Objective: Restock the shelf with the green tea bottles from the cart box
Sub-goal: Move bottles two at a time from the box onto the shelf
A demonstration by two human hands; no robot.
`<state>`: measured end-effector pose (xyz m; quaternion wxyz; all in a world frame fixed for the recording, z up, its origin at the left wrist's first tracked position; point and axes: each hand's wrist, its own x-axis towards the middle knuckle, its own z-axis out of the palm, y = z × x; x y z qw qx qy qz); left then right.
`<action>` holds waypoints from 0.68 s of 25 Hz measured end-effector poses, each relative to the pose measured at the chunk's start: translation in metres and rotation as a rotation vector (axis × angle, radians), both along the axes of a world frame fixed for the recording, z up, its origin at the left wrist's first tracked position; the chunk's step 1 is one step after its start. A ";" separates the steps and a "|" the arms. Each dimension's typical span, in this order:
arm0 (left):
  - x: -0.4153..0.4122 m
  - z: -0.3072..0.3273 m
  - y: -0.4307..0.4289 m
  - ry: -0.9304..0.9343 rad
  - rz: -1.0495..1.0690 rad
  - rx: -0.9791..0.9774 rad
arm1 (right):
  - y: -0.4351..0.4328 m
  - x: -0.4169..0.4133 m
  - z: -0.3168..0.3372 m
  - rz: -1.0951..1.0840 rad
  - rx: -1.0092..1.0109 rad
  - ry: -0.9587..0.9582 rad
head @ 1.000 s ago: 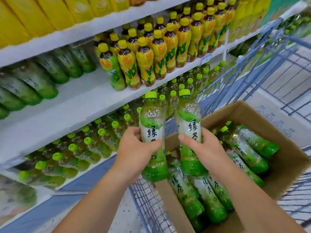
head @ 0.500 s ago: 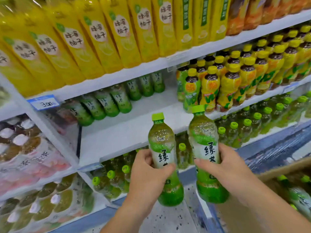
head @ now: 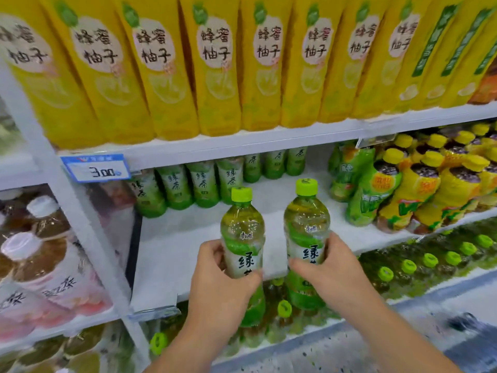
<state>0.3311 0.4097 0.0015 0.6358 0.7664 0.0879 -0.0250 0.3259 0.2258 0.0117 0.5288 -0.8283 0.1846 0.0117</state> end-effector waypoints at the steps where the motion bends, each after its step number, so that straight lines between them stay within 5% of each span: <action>1: 0.011 -0.006 -0.003 -0.025 0.006 -0.012 | -0.001 0.013 -0.005 -0.009 0.003 -0.013; 11: 0.094 -0.051 -0.057 -0.268 0.064 -0.048 | -0.044 0.098 -0.049 -0.004 0.126 -0.206; 17: 0.115 -0.062 -0.073 -0.316 -0.004 0.103 | -0.063 0.130 -0.059 0.122 0.146 -0.241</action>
